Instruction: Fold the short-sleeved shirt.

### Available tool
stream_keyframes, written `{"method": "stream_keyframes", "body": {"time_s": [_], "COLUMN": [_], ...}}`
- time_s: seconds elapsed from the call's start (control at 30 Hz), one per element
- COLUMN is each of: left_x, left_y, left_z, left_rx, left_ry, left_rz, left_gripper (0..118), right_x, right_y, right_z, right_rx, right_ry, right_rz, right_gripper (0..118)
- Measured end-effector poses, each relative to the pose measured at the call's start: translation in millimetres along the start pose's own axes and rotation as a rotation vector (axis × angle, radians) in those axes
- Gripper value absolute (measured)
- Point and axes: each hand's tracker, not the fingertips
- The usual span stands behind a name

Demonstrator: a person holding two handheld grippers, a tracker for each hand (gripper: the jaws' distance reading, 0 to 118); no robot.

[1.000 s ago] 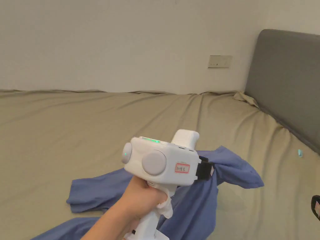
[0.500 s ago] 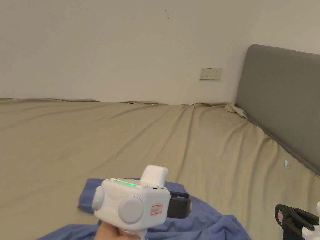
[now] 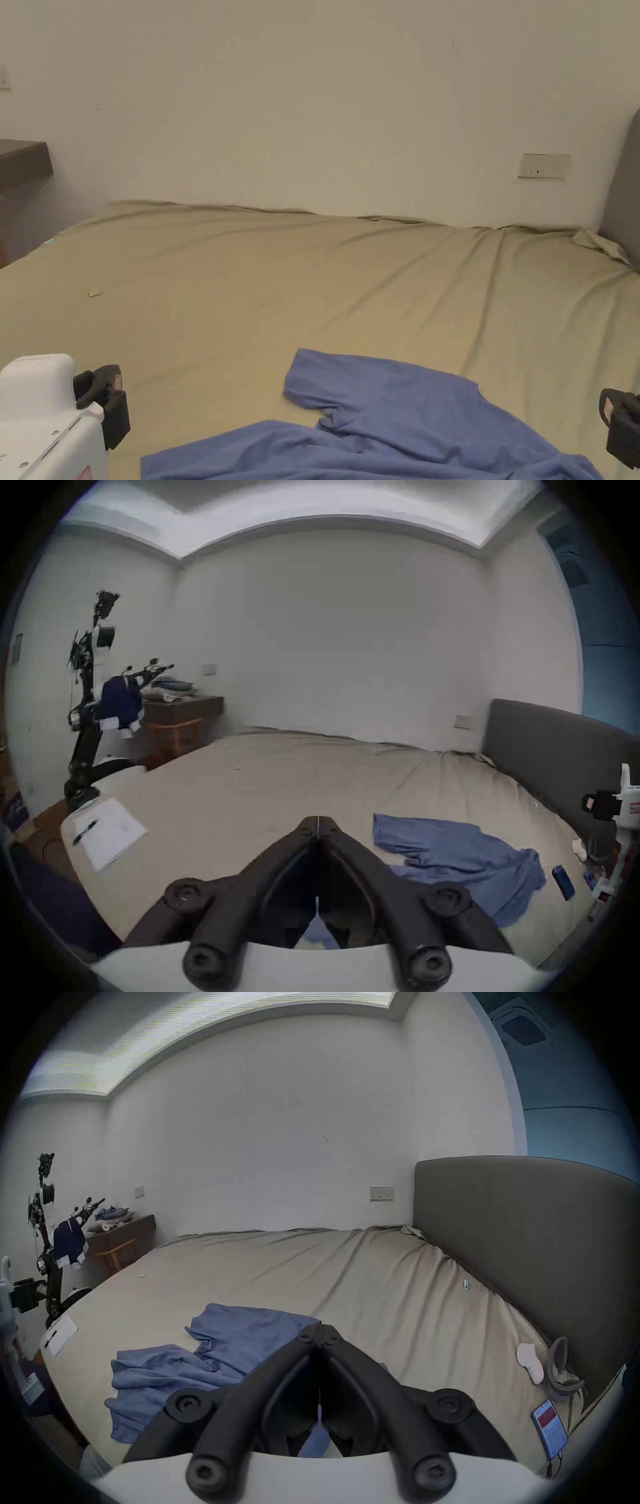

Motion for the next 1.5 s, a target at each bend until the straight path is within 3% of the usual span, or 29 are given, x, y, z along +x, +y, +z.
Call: {"method": "stream_keyframes", "body": {"time_s": [0.17, 0.27, 0.3, 0.33, 0.37, 0.4, 0.43, 0.53, 0.63, 0.7, 0.83, 0.87, 0.9, 0.93, 0.97, 1.0, 1.03, 1.07, 1.1, 1.17, 1.2, 1.23, 1.27, 1.43, 1.5], "left_x": [1.4, -1.5, -1.9, -3.5, -3.6, -5.2, -9.6, -13.9, -21.3, -23.9, -11.9, -5.7, -1.2, 12.5, 22.8, 23.9, 25.8, 19.0, 18.4, 19.4, 15.8, 14.2, 13.2, -25.9, 2.0], "left_y": [-3.2, 2.9, 4.3, 2.1, -0.3, -6.4, -15.1, -38.8, -72.8, -92.3, -109.6, -106.8, -106.1, -98.5, -95.0, -94.5, -97.6, -97.5, -100.0, -101.8, -99.0, -97.5, -95.3, -95.7, -85.8], "left_z": [-20.3, -61.4, -78.1, -95.3, -113.1, -134.4, -151.8, -203.2, -244.8, -265.4, -275.3, -271.2, -269.3, -252.8, -243.2, -242.5, -240.9, -245.9, -245.0, -242.8, -246.1, -245.2, -242.8, -277.1, -244.4], "left_rx": [-0.073, -0.214, -0.274, -0.301, -0.349, -0.417, -0.462, -0.683, -0.830, -0.896, -0.930, -0.899, -0.890, -0.874, -0.847, -0.848, -0.861, -0.865, -0.853, -0.844, -0.828, -0.823, -0.798, -0.775, -0.694], "left_ry": [-0.009, -0.081, -0.085, -0.083, -0.076, -0.082, -0.158, -0.177, -0.117, -0.075, -0.013, -0.019, -0.014, -0.021, -0.056, -0.061, -0.107, -0.161, -0.142, -0.142, -0.161, -0.180, -0.205, -0.260, -0.257], "left_rz": [-0.024, -0.062, -0.087, -0.090, -0.103, -0.125, -0.111, -0.048, 0.109, 0.182, 0.104, 0.065, 0.034, -0.009, -0.025, -0.004, 0.106, 0.122, 0.110, 0.095, 0.107, 0.123, 0.140, 0.146, 0.112], "left_gripper": [0, 0, 9, 34, 97, 118, 118, 118, 117, 103, 97, 87, 58, 15, 1, 1, 1, 1, 1, 1, 1, 1, 1, 1, 1], "right_x": [-4.8, -4.2, -3.2, -3.4, -2.5, -0.7, 1.8, 5.8, 12.2, 17.4, 29.8, 33.9, 37.1, 40.1, 42.8, 51.3, 54.7, 57.1, 59.6, 65.7, 68.9, 70.0, 69.5, 53.9, 54.1], "right_y": [0.1, 2.9, 3.5, 5.0, 4.9, 4.0, 2.7, -3.0, -11.4, -18.0, -27.5, -29.0, -29.9, -30.4, -30.7, -34.1, -35.2, -35.4, -35.4, -36.5, -37.8, -40.7, -40.7, -57.3, -67.8], "right_z": [-0.9, -1.1, -1.8, -1.6, -2.7, -4.2, -6.8, -14.4, -24.7, -30.4, -42.2, -45.9, -49.3, -53.5, -58.9, -67.9, -74.3, -81.4, -89.5, -107.1, -119.5, -132.2, -142.5, -202.4, -223.3], "right_rx": [-0.015, -0.014, -0.013, -0.016, -0.020, -0.022, -0.032, -0.064, -0.106, -0.139, -0.179, -0.191, -0.200, -0.210, -0.222, -0.235, -0.240, -0.249, -0.281, -0.351, -0.407, -0.472, -0.537, -0.712, -0.843], "right_ry": [0.014, 0.015, 0.016, 0.014, 0.008, 0.004, -0.002, -0.031, -0.052, -0.064, -0.098, -0.111, -0.120, -0.133, -0.144, -0.142, -0.145, -0.142, -0.110, -0.037, 0.024, 0.063, 0.099, 0.048, -0.009], "right_rz": [0.005, 0.020, 0.026, 0.036, 0.042, 0.044, 0.045, 0.046, 0.037, 0.031, 0.018, 0.001, -0.015, -0.037, -0.057, -0.068, -0.075, -0.089, -0.118, -0.159, -0.187, -0.217, -0.235, -0.191, -0.228], "right_gripper": [2, 2, 2, 2, 2, 2, 2, 2, 2, 2, 2, 2, 2, 2, 2, 2, 3, 12, 33, 56, 56, 99, 118, 118, 113]}}
